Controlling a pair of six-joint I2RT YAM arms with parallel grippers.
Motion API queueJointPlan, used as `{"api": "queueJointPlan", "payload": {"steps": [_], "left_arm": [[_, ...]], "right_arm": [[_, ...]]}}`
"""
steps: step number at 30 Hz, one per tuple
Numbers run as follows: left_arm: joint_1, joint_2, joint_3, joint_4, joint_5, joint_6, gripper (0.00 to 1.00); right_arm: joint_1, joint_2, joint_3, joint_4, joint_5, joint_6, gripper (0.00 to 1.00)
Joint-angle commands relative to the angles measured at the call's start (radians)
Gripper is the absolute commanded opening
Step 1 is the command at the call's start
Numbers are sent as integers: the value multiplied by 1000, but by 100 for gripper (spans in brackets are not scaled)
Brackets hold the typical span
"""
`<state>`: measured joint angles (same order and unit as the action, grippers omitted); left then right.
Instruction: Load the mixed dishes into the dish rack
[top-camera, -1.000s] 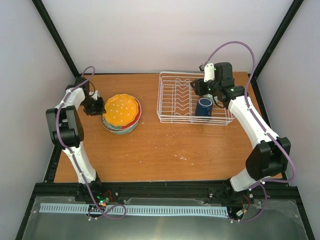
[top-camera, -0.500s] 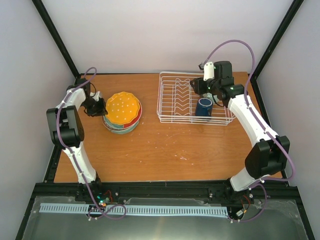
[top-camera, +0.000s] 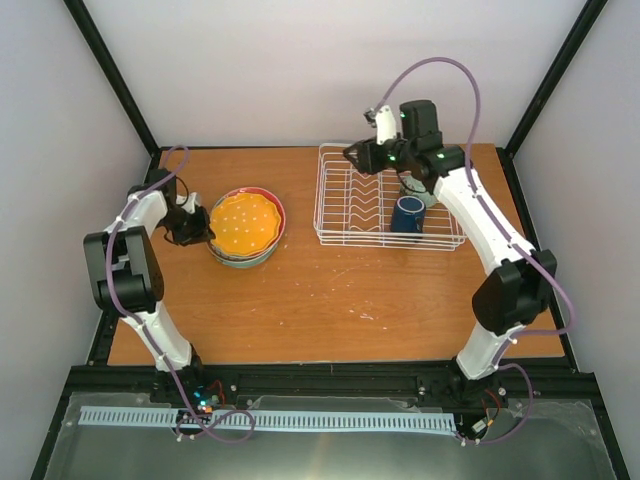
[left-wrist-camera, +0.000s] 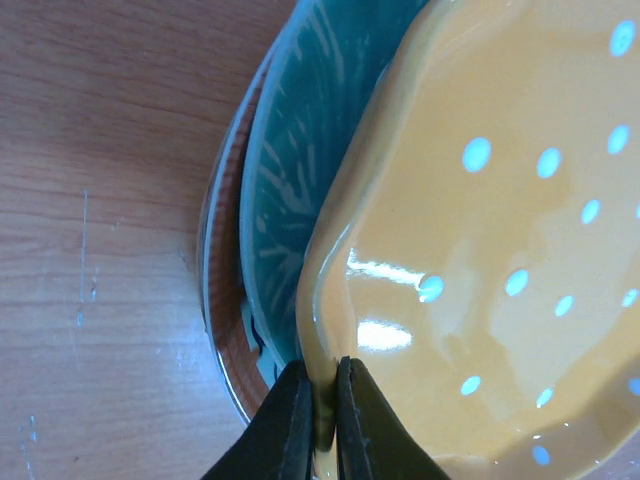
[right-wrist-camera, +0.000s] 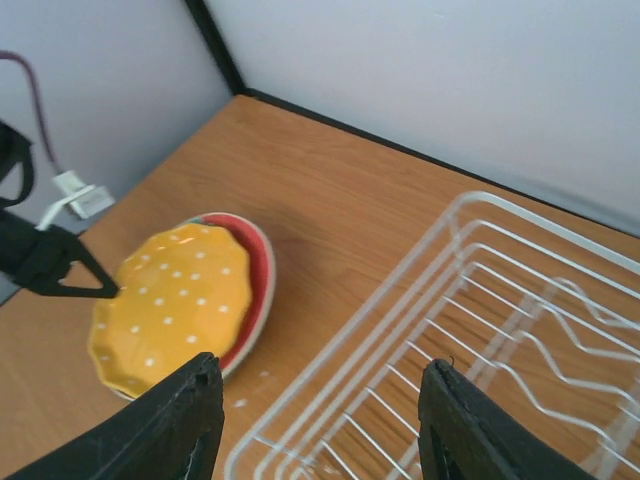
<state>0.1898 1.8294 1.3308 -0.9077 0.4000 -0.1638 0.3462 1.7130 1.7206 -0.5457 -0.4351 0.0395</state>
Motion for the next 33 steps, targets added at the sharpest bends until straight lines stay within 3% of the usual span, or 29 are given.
{"api": "queueJointPlan", "payload": {"steps": [1, 10, 20, 33], "left_arm": [[-5, -88, -6, 26, 47, -12, 1], [-5, -127, -6, 58, 42, -2, 1], [3, -192, -125, 262, 107, -45, 1], [32, -278, -134, 263, 144, -47, 0]], "right_arm": [[71, 74, 94, -51, -99, 6, 54], [152, 156, 149, -77, -167, 34, 56], [154, 243, 202, -115, -284, 78, 59], [174, 336, 227, -132, -365, 85, 66]]}}
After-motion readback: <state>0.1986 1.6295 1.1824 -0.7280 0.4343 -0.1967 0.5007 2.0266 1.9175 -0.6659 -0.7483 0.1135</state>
